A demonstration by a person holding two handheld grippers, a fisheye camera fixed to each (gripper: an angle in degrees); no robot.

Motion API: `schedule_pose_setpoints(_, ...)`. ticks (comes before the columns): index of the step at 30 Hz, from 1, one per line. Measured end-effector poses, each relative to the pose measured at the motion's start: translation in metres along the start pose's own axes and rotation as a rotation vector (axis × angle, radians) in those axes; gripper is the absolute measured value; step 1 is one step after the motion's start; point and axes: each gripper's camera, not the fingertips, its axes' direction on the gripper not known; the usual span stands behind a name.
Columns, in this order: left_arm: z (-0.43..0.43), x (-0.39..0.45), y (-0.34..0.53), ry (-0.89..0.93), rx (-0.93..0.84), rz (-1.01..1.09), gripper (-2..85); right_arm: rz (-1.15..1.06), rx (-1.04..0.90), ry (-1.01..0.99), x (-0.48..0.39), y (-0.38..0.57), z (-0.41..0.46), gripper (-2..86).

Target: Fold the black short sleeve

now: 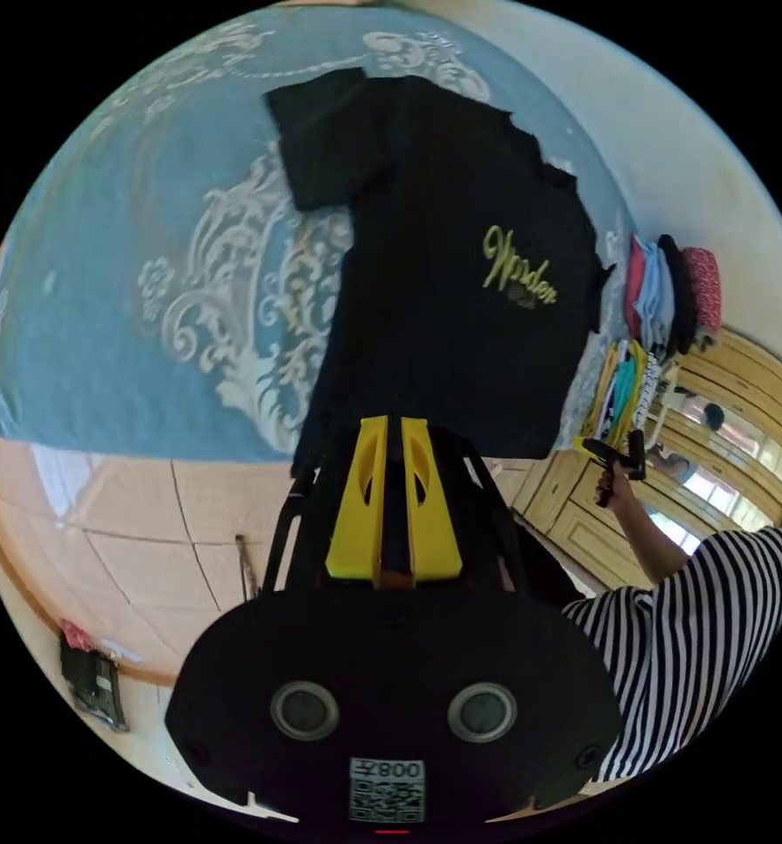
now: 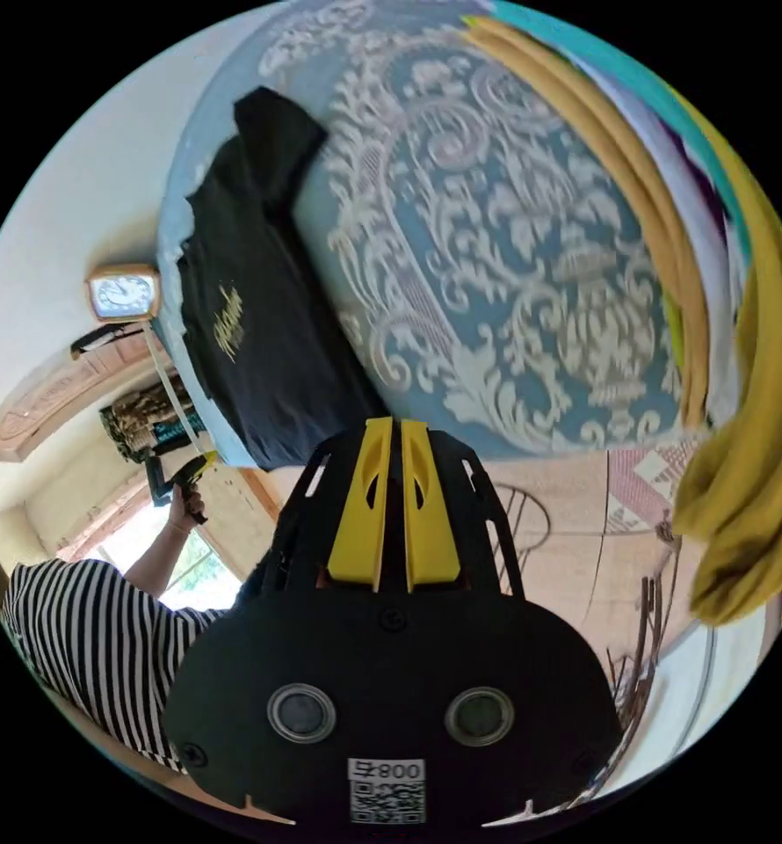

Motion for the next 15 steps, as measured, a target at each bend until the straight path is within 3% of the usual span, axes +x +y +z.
schedule_pose_setpoints(4,0.009,0.085,-0.078,0.167,-0.003,0.296,7.4,-0.175,0.186,0.044,-0.045,-0.051,-0.018,6.6)
schedule_pose_setpoints(8,0.028,0.193,-0.156,0.205,-0.024,0.620,8.6,-0.299,0.268,0.175,-0.084,-0.094,-0.013,8.2)
schedule_pose_setpoints(15,0.054,0.334,-0.238,0.180,-0.006,0.917,9.7,-0.253,0.375,0.237,-0.092,-0.132,0.011,8.7)
